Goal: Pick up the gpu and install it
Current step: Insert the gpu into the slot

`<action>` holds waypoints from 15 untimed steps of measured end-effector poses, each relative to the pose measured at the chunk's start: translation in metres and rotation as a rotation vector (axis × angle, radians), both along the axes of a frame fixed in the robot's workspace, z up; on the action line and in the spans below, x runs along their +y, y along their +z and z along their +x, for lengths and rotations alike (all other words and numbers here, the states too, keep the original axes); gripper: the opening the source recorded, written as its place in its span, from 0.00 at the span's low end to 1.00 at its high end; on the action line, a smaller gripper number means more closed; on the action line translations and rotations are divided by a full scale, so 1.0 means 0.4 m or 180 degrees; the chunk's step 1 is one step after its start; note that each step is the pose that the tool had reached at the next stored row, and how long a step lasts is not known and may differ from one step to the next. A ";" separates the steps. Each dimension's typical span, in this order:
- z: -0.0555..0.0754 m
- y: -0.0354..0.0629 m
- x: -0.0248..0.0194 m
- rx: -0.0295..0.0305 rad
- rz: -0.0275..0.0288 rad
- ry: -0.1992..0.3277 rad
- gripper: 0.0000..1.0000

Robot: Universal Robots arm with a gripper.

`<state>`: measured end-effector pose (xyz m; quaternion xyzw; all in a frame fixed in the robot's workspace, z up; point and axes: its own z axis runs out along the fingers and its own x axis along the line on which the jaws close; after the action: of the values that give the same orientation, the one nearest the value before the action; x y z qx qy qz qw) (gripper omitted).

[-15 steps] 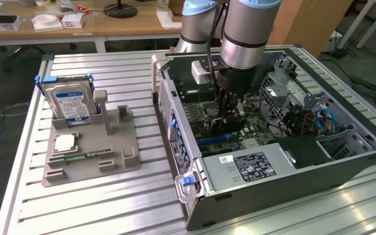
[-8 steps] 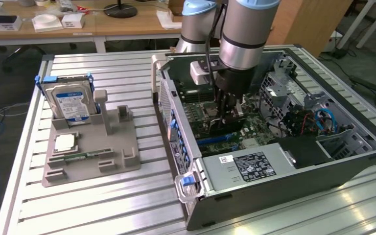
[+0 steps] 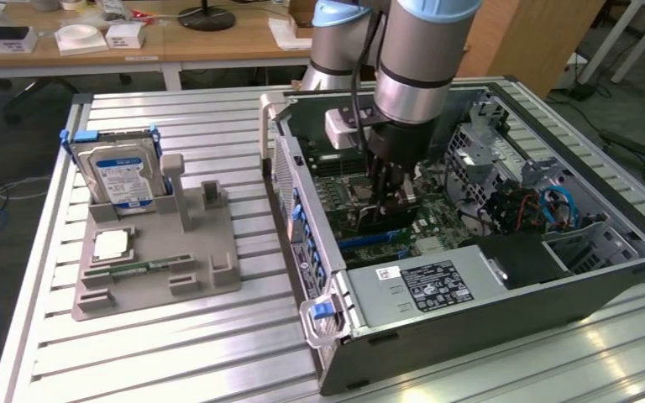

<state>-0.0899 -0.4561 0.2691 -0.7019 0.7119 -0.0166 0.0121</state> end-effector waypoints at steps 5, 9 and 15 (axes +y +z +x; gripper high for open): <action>-0.004 -0.001 0.000 -0.0039 -0.0001 -0.0001 0.26; -0.011 -0.002 0.000 -0.0094 0.0000 0.0000 0.26; -0.018 -0.004 0.000 -0.0096 -0.0001 0.0000 0.26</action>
<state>-0.0969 -0.4561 0.2673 -0.7016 0.7117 -0.0273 0.0227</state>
